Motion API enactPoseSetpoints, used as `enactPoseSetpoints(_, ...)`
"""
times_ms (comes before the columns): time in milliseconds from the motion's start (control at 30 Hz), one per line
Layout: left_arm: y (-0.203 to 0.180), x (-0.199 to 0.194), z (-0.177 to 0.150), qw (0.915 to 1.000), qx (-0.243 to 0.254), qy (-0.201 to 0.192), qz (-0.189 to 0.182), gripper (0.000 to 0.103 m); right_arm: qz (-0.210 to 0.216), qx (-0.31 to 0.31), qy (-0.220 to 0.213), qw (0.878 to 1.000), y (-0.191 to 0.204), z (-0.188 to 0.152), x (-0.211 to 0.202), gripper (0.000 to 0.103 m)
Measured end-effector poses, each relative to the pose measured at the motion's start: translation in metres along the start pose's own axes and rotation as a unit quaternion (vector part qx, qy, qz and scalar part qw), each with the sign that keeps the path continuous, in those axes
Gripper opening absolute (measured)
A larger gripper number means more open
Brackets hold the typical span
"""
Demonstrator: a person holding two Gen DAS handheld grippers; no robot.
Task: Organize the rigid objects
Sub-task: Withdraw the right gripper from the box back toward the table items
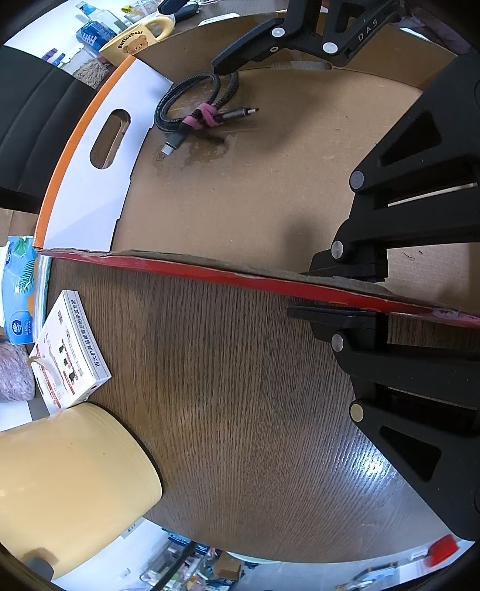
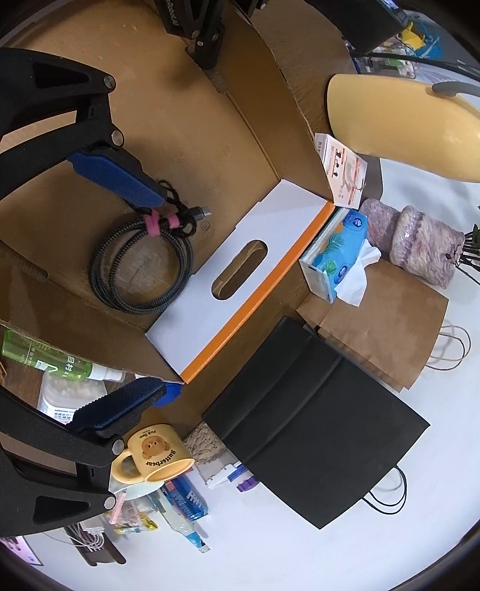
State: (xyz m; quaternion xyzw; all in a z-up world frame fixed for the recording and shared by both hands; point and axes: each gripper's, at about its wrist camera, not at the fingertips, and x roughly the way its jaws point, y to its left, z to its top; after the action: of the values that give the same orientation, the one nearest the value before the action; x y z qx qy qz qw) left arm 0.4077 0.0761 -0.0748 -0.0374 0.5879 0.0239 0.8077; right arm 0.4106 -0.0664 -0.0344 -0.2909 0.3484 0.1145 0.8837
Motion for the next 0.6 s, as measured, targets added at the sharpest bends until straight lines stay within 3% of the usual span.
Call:
enactPoseSetpoints(333,0.000,0.000,0.000,1.0000,0.000,0.000,0.000,0.006,-0.011,0.038,-0.018,0.999,-0.023,-0.007,-0.020,0.097)
enactPoseSetpoints(600,0.000,0.000,0.000,1.0000,0.000,0.000,0.000,0.006,-0.016,0.140,-0.034,0.990,-0.073,-0.039,-0.053,0.097)
